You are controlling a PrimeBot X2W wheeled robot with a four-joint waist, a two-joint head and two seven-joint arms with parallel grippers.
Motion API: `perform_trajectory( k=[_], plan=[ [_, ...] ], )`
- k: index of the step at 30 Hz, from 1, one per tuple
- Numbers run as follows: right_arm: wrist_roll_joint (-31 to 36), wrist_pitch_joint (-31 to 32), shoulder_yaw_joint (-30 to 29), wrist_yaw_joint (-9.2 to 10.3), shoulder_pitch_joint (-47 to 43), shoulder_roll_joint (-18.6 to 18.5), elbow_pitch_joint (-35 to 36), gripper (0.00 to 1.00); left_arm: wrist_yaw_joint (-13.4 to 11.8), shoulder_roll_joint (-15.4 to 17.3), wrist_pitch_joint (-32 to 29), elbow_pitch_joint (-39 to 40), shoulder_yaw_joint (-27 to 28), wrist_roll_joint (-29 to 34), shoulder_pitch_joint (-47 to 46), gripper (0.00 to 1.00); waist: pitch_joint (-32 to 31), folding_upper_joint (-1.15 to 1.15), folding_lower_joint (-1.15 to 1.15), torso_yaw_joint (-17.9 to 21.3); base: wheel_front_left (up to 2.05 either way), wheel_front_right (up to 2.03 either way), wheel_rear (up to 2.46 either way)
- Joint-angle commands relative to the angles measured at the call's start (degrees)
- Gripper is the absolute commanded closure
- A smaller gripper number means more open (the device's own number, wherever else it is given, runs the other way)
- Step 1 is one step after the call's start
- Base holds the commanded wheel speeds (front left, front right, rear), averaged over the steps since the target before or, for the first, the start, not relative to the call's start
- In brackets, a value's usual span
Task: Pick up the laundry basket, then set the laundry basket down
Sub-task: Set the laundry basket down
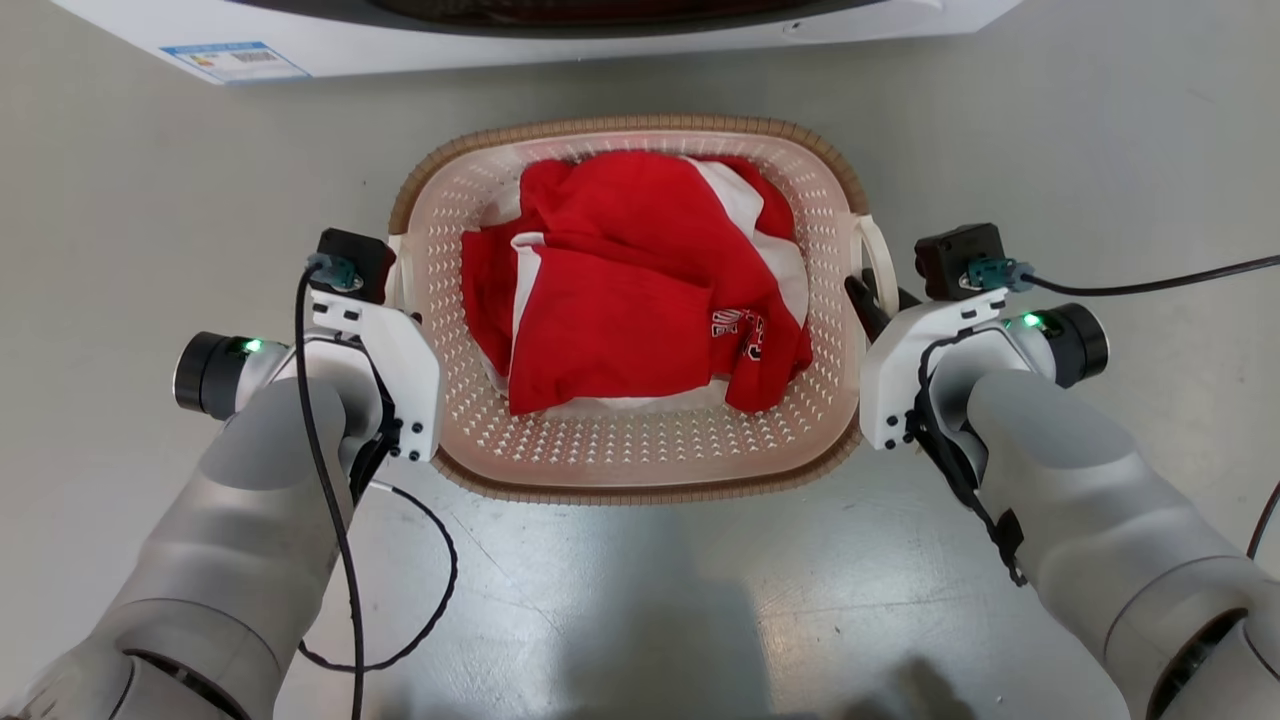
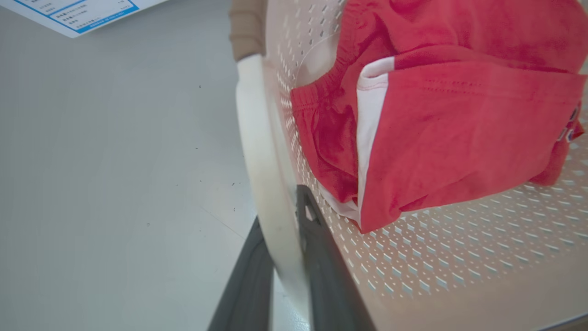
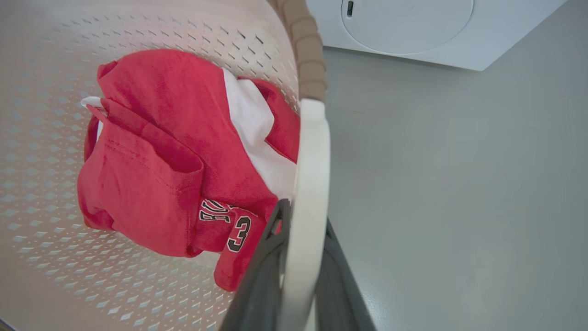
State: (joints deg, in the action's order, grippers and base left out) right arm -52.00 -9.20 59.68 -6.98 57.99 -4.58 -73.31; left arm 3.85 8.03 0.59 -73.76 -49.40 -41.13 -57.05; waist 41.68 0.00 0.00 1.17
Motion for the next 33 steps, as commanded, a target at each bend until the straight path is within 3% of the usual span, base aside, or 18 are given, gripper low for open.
perform_trajectory(
  k=[1, 33],
  plan=[
    [0.24, -1.24, 0.69, -0.51, -0.87, 0.65, 0.35, 1.0, -0.59, 2.25, 0.28, 0.18, 0.64, 0.6, -1.08, 1.0, 0.57, 0.0, 0.0, -0.12, 0.0, 0.0, 0.0],
    [-1.28, -0.79, 0.35, -0.51, 0.16, 0.98, -0.61, 1.0, 0.01, 3.24, -3.1, -0.15, -0.34, -1.02, -2.69, 1.0, 4.11, 0.0, 0.0, 0.78, 0.0, 0.0, 0.0]
  ],
)
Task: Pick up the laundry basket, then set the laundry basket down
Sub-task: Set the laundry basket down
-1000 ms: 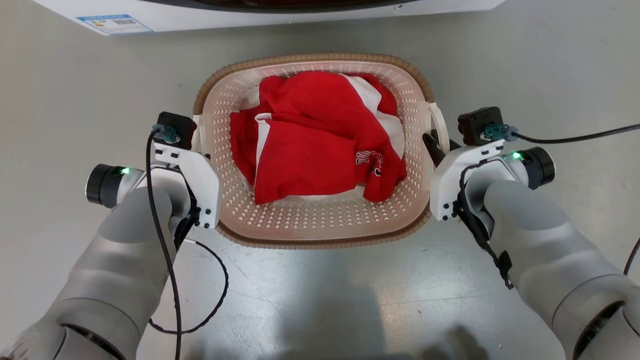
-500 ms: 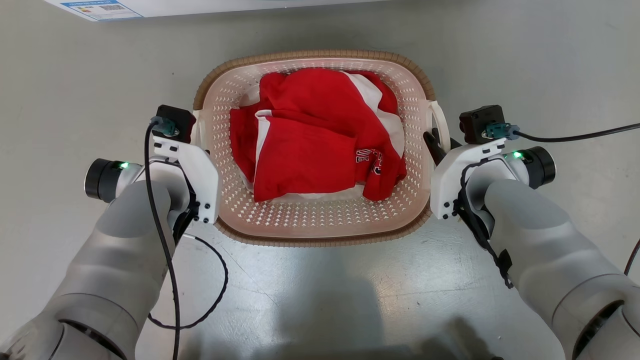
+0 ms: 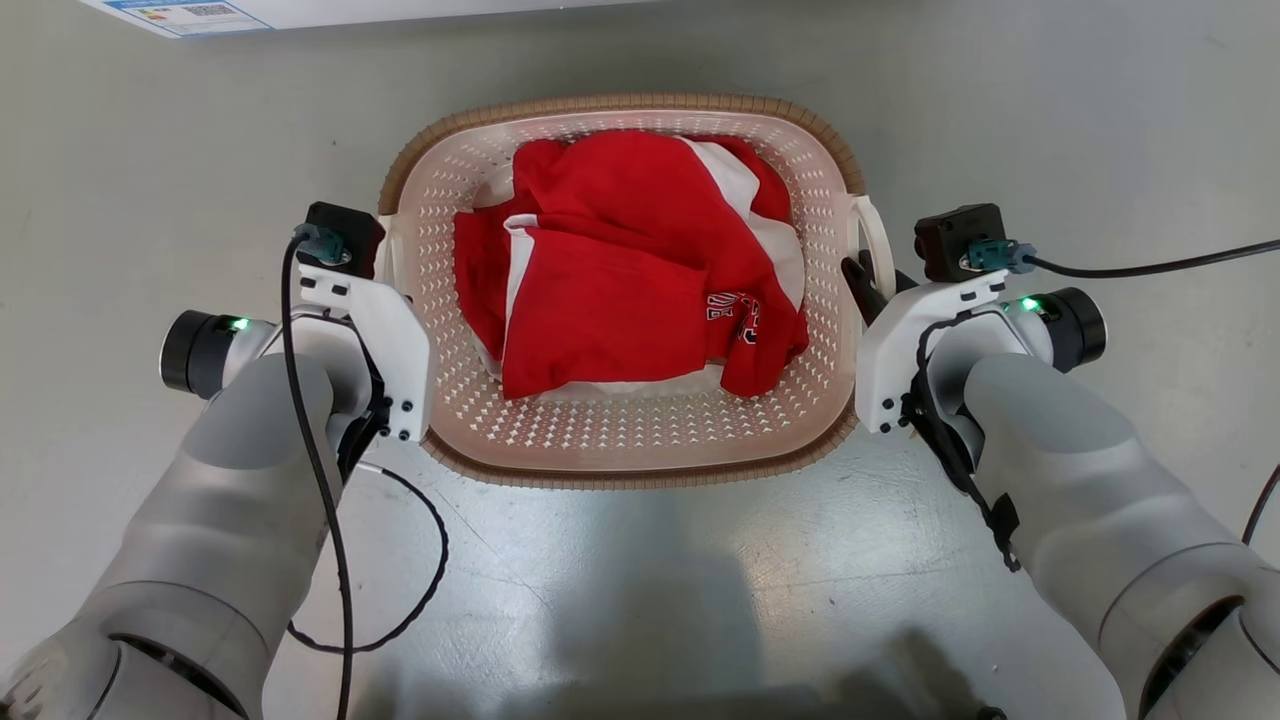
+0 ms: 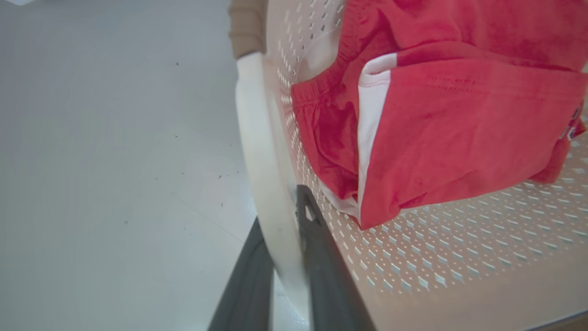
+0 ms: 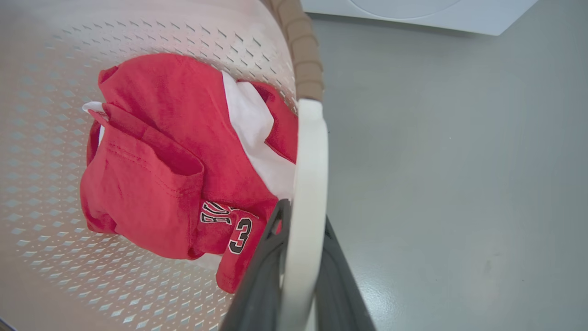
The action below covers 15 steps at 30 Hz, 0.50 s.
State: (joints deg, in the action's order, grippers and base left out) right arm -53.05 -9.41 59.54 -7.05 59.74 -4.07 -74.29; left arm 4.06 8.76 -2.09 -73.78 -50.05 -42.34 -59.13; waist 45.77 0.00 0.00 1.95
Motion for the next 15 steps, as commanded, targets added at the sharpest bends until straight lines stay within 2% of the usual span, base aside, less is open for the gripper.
perform_trajectory(
  k=[1, 15],
  plan=[
    [-0.27, -0.45, 0.5, -0.44, -1.59, 0.5, 0.36, 1.0, -0.17, 2.52, -0.53, -0.13, 0.27, 0.14, -0.62, 1.0, 0.07, 0.0, 0.0, 0.03, 0.0, 0.0, 0.0],
    [-0.64, -0.06, 0.35, -0.44, -1.87, 0.79, 0.34, 1.0, -0.14, 3.14, -1.23, -0.16, -0.36, -0.21, -0.98, 1.0, 0.52, 0.0, 0.0, 0.65, 0.0, 0.0, 0.0]
  ],
)
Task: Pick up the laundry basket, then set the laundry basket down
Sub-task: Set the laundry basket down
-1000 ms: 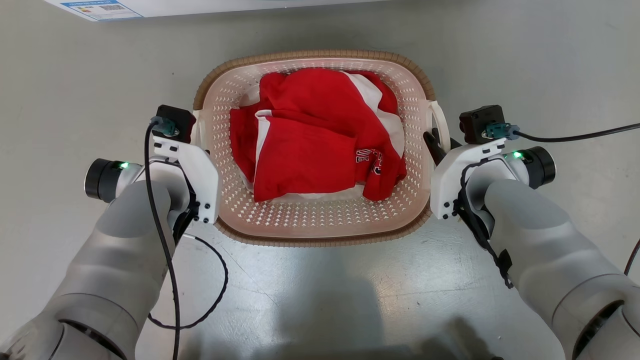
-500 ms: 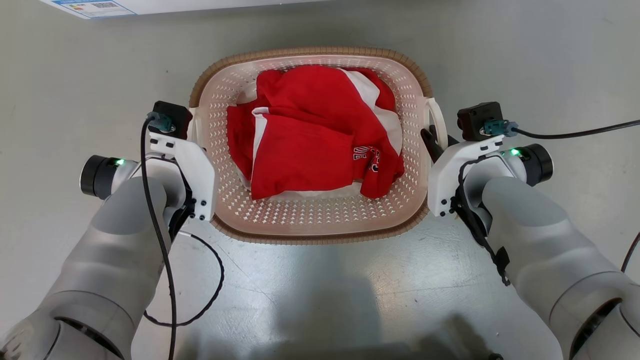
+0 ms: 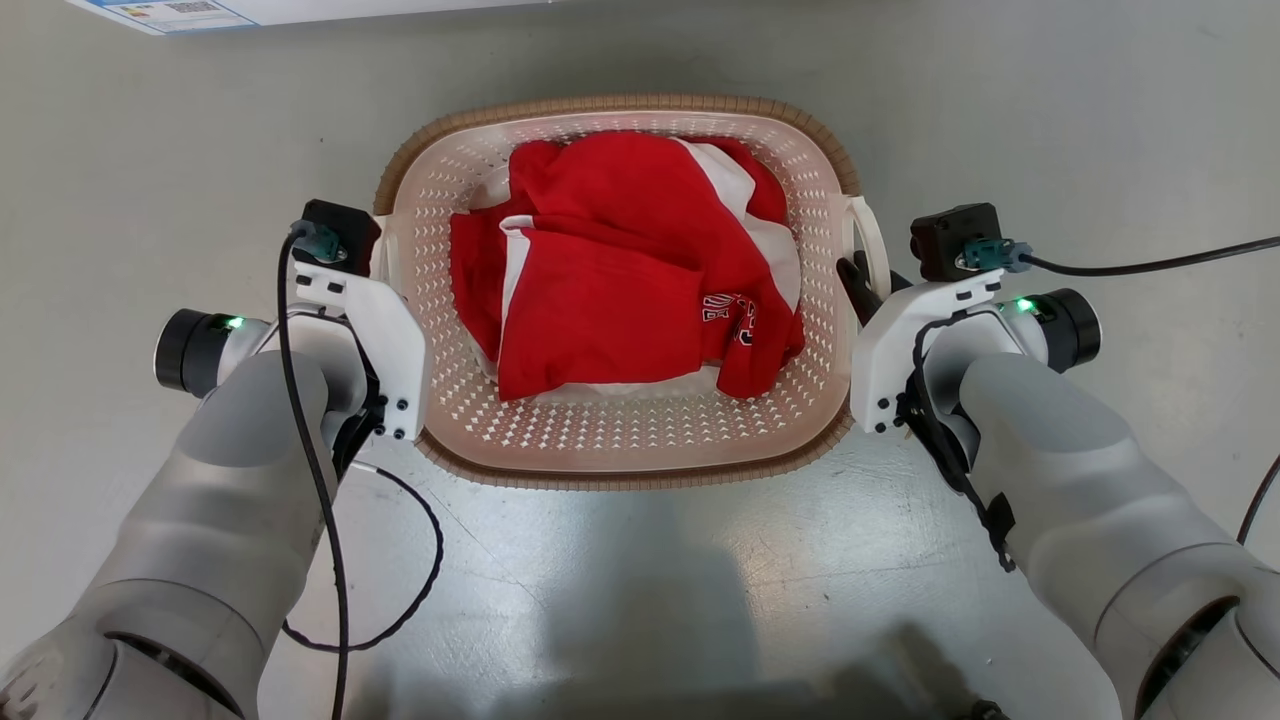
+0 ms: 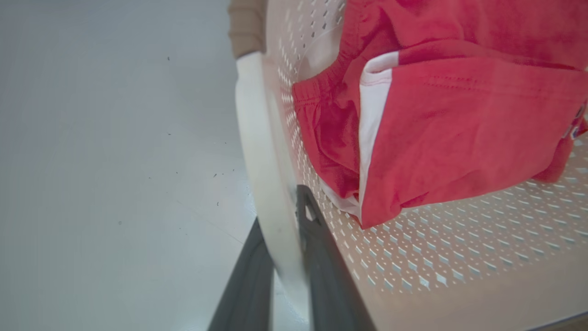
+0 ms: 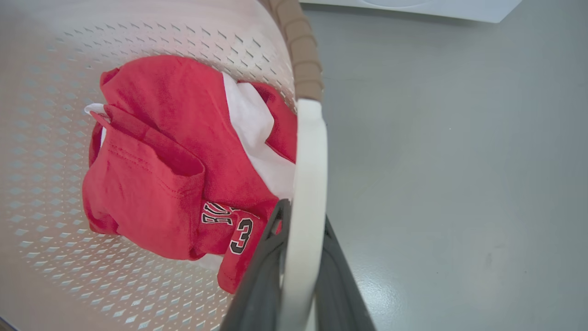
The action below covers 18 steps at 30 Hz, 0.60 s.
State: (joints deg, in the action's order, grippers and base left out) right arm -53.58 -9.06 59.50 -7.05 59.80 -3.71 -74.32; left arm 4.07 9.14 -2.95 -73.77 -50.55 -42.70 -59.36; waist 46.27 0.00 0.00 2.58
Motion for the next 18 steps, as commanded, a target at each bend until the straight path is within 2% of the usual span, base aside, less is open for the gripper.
perform_trajectory(
  k=[1, 10, 11, 12, 13, 14, 18],
  plan=[
    [-0.14, -0.41, 0.36, -0.44, -1.98, 0.45, 0.37, 1.0, -0.17, 2.8, -0.43, -0.17, 0.08, 0.15, -0.79, 1.0, 0.06, 0.0, 0.0, 0.04, 0.0, 0.0, 0.0],
    [-0.41, -0.26, -0.09, -0.44, -2.09, 0.53, 0.37, 1.0, -0.75, 3.09, -0.62, -0.18, 0.13, -0.45, -1.06, 1.0, 0.42, 0.0, 0.0, 0.21, 0.0, 0.0, 0.0],
    [-0.51, -0.43, -0.51, -0.44, -2.06, 0.3, 0.37, 0.96, -1.16, 3.13, -0.27, -0.18, 0.31, -0.61, -1.09, 0.75, 0.47, 0.0, 0.0, 0.23, 0.0, 0.0, 0.0],
    [-0.36, -0.74, -0.78, -0.44, -1.97, 0.05, 0.37, 0.58, -1.51, 3.13, -0.05, -0.18, 0.38, -0.69, -1.09, 0.5, 0.52, 0.0, 0.0, 0.24, 0.0, 0.0, 0.0],
    [-0.11, -1.09, -1.03, -0.44, -1.9, -0.22, 0.37, 0.0, -1.8, 3.11, 0.12, -0.18, 0.43, -0.76, -1.08, 0.15, 0.54, 0.0, 0.0, 0.24, 0.0, 0.0, 0.0],
    [0.08, -1.32, -1.37, -0.44, -1.91, -0.44, 0.37, 0.0, -2.2, 3.09, 0.34, -0.18, 0.51, -0.85, -1.07, 0.0, 0.54, 0.0, 0.0, 0.22, 0.0, 0.0, 0.0],
    [1.24, -2.94, -2.66, -0.44, -2.02, -0.79, 0.37, 0.0, -3.41, 2.76, 0.44, -0.18, 1.09, -1.64, -0.66, 0.0, 0.22, 0.0, 0.0, 0.2, 0.0, 0.0, 0.0]
  ],
)
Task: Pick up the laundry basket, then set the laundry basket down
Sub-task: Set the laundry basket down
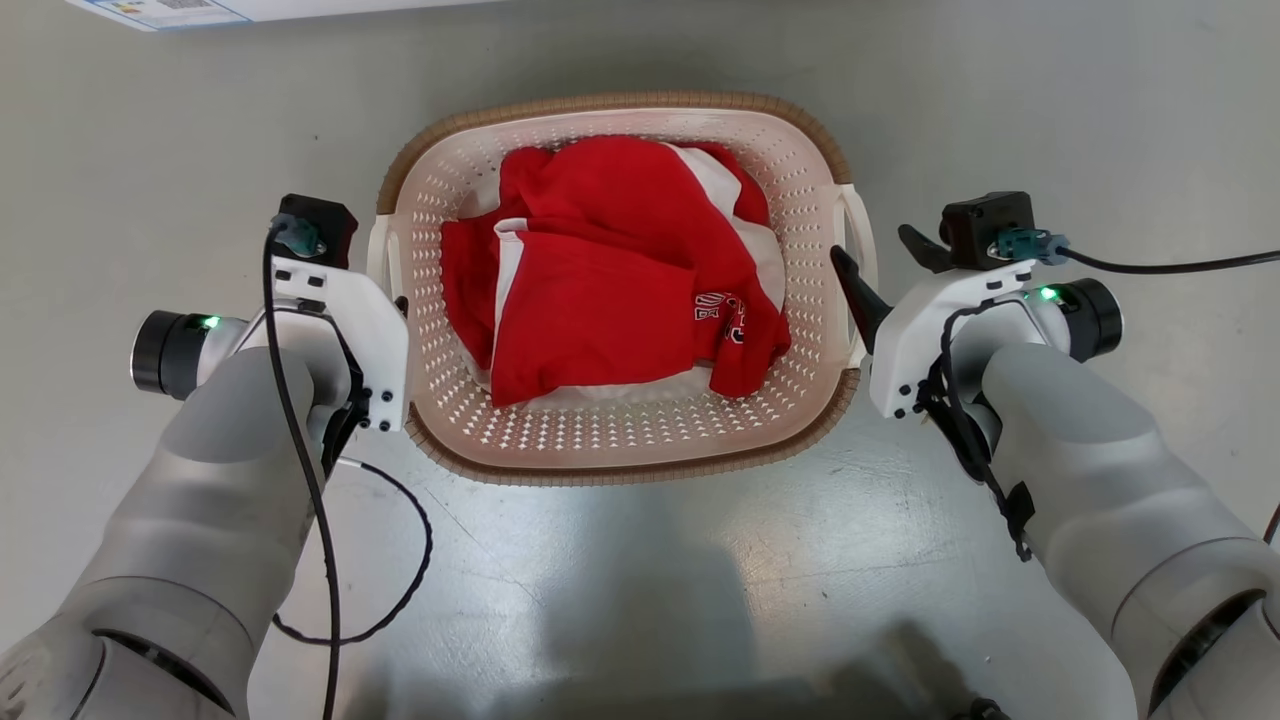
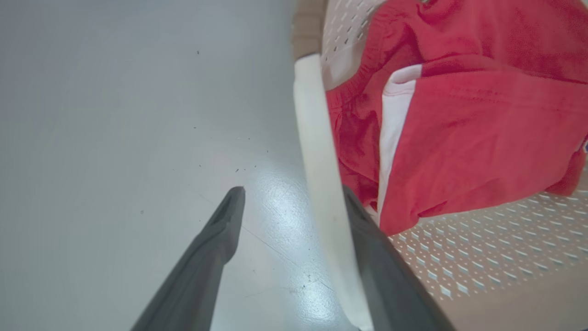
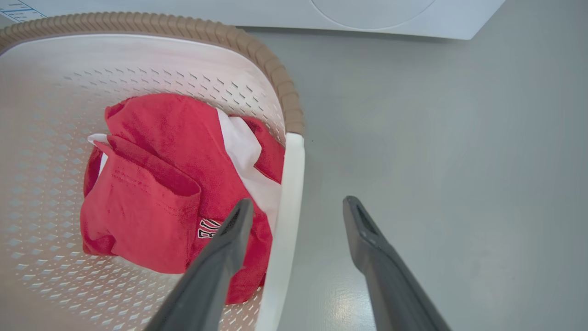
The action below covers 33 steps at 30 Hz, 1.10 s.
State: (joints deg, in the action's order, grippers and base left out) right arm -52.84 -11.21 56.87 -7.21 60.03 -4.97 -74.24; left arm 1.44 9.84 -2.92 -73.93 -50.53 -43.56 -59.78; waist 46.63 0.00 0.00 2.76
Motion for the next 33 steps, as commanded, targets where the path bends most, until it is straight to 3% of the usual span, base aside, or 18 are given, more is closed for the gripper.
perform_trajectory(
  k=[1, 10, 18, 26, 33],
  plan=[
    [0.79, -1.03, -0.3, -0.28, -2.35, 0.51, 0.29, 0.0, -1.12, 1.97, 0.16, -0.02, 1.3, -1.11, -0.03, 0.0, -0.28, 0.0, 0.0, 0.05, 0.0, 0.0, 0.0],
    [4.6, -3.67, -3.97, -0.28, -2.57, 0.49, 0.29, 0.0, -2.52, 1.54, 0.66, -0.02, 2.04, -2.47, 2.41, 0.0, -3.56, 0.0, 0.0, 0.66, 0.0, 0.0, 0.0],
    [11.82, -3.77, -12.41, -0.28, -3.51, 0.36, 1.6, 0.0, -2.15, 0.57, 4.95, 0.01, 3.13, -4.0, 5.2, 0.0, -8.81, 0.0, 0.0, 0.91, 0.0, 0.0, 0.0],
    [24.65, -3.78, -27.16, -0.28, -9.92, -2.18, 8.91, 0.0, -1.2, -0.45, 13.85, 0.17, 4.34, -5.25, 9.17, 0.0, -17.68, 0.0, 0.0, 0.79, 0.0, 0.0, 0.0],
    [38.37, -3.78, -42.4, -0.28, -18.86, -2.31, 18.04, 0.0, -0.68, -1.58, 17.47, 1.64, 5.04, -5.39, 12.36, 0.0, -26.88, 0.0, 0.0, -0.35, 0.0, 0.0, 0.0]
  ],
)
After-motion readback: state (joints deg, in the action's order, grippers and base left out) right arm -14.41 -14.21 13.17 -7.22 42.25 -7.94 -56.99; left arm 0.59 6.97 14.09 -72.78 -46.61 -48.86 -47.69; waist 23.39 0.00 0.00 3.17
